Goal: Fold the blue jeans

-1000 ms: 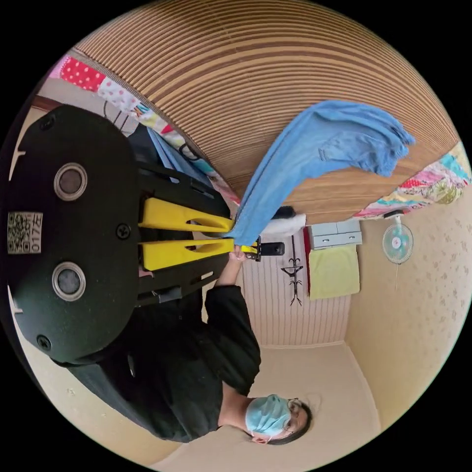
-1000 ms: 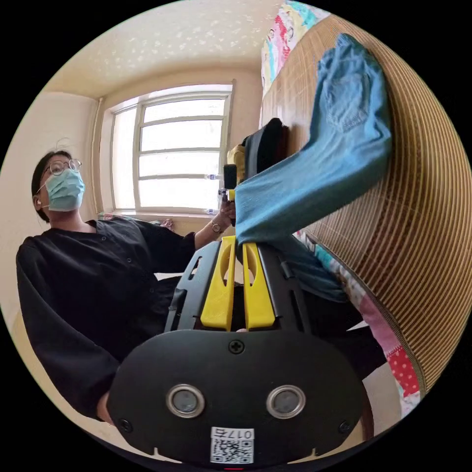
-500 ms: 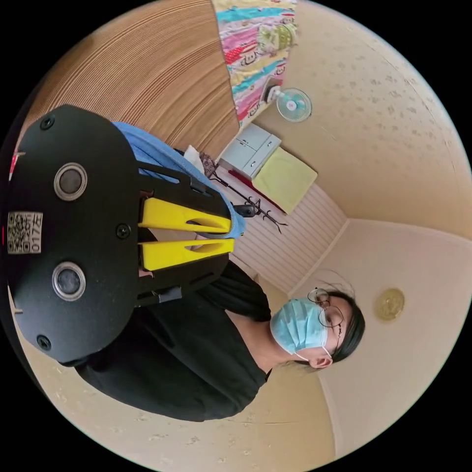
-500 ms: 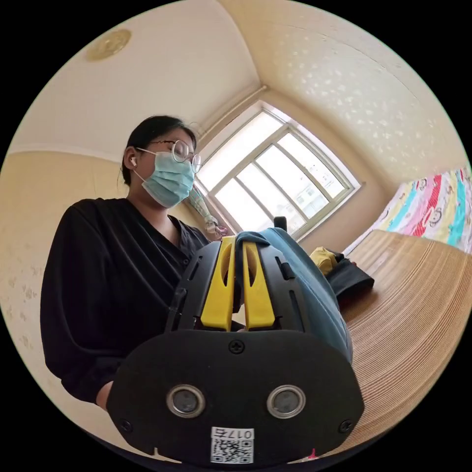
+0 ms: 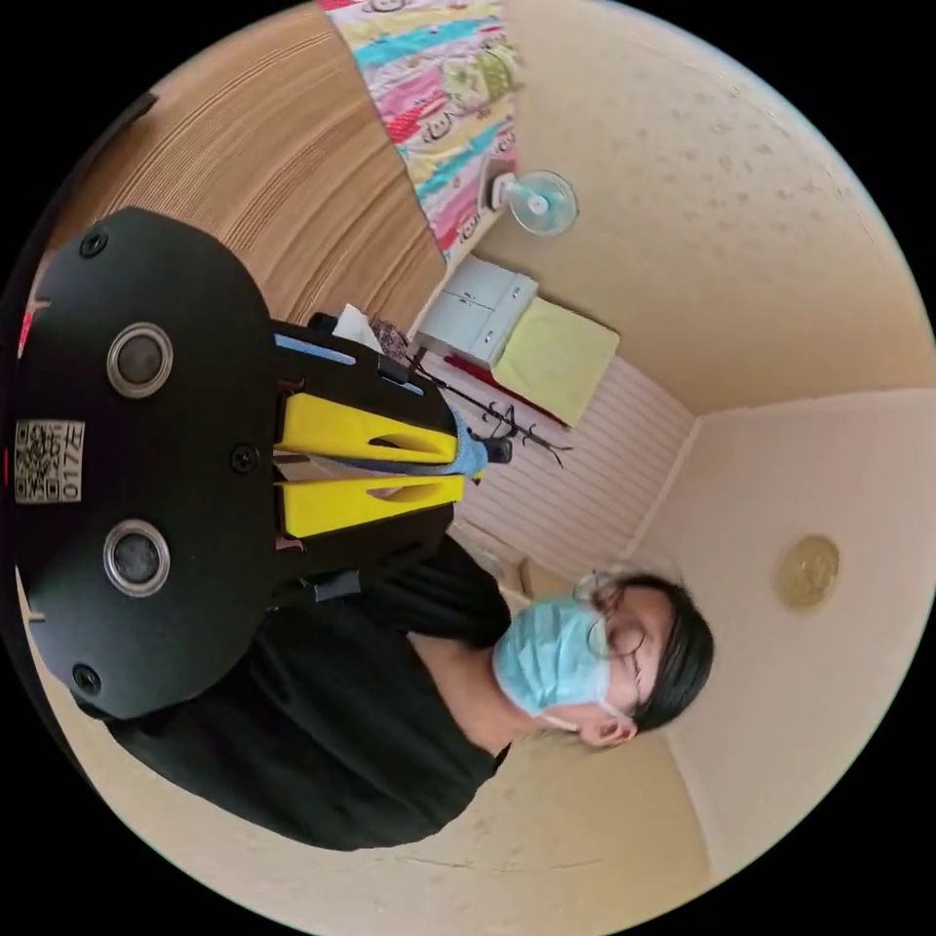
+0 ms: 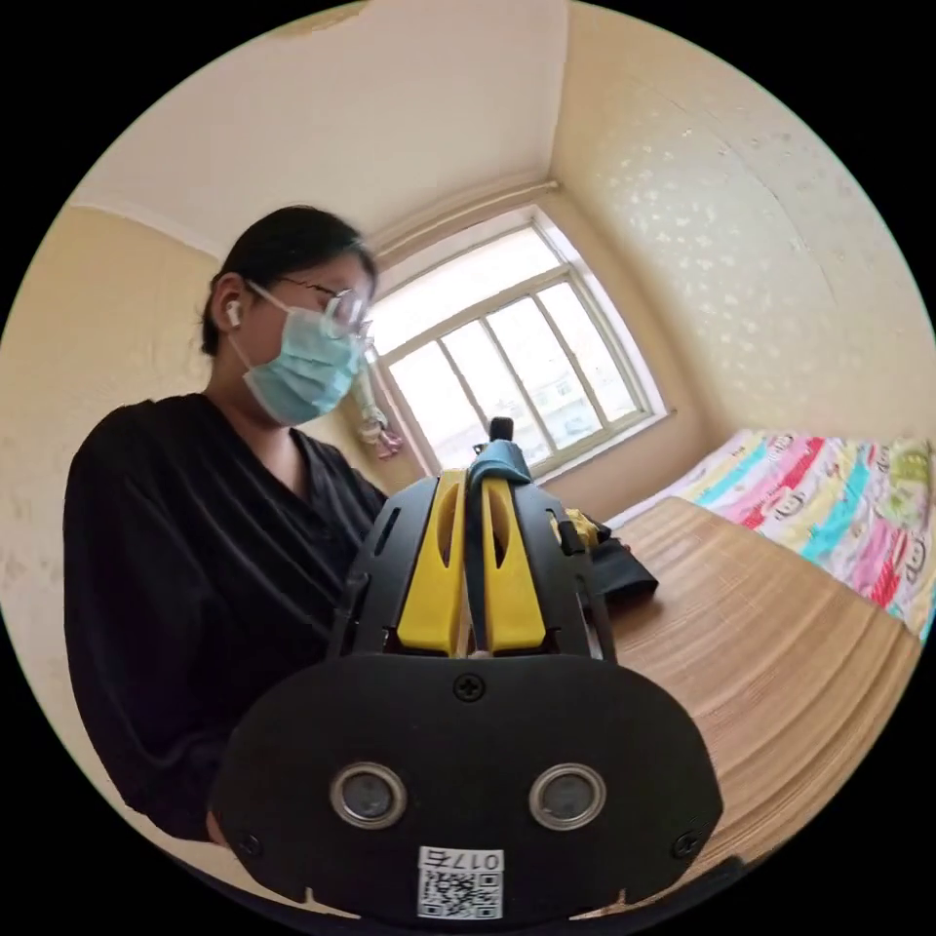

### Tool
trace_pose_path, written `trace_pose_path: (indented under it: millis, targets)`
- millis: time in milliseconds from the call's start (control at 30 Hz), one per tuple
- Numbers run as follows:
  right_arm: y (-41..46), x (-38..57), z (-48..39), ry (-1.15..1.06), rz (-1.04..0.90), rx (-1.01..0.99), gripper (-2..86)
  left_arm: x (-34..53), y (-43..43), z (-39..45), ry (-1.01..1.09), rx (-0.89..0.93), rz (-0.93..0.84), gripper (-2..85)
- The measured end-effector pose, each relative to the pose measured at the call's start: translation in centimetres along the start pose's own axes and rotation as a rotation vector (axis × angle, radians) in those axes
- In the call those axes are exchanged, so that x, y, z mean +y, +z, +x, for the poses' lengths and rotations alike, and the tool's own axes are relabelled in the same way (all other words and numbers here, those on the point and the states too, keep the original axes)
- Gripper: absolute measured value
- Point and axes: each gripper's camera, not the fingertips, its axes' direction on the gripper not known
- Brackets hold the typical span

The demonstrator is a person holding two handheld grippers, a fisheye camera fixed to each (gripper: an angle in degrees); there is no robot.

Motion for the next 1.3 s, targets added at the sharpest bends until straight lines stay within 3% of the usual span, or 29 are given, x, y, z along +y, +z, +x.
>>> trace_pose_path:
  millis: [67, 167, 267, 400, 667, 900, 1067, 1300]
  targets:
    - [1.1, -0.6, 6.8, 0.207, -0.053, 0.230, 1.4, -0.4, 1.0, -6.6, -0.191, -0.118, -0.023, -0.5]
    - [4.4, -0.1, 16.2, 0.342, -0.215, 0.440, 1.1, 0.5, 3.7, -18.9, -0.464, -0.293, -0.154, -0.4]
    - [9.5, 2.1, 24.6, 0.438, -0.362, 0.548, 1.0, 2.9, 6.3, -28.5, -0.601, -0.384, -0.262, -0.4]
    - [12.3, 4.9, 29.8, 0.529, -0.363, 0.566, 0.7, 6.2, 7.2, -34.4, -0.708, -0.449, -0.260, -0.3]
    - [10.3, 16.7, 30.9, 0.664, -0.277, 0.504, 0.8, 17.6, 7.8, -32.8, -0.699, -0.356, -0.173, 0.4]
    - [9.4, 29.0, 34.6, 1.057, -0.436, 0.492, 2.8, 35.0, 9.6, -34.2, -1.143, -0.400, -0.162, 7.1]
    - [6.6, 33.7, 38.4, 1.283, -0.180, 0.244, 11.9, 36.2, 7.5, -37.0, -1.184, -0.406, -0.031, 14.3]
    - [6.7, 36.7, 40.9, 1.413, 0.123, 0.010, 15.3, 32.8, 9.4, -44.1, -1.119, -0.467, -0.202, 16.3]
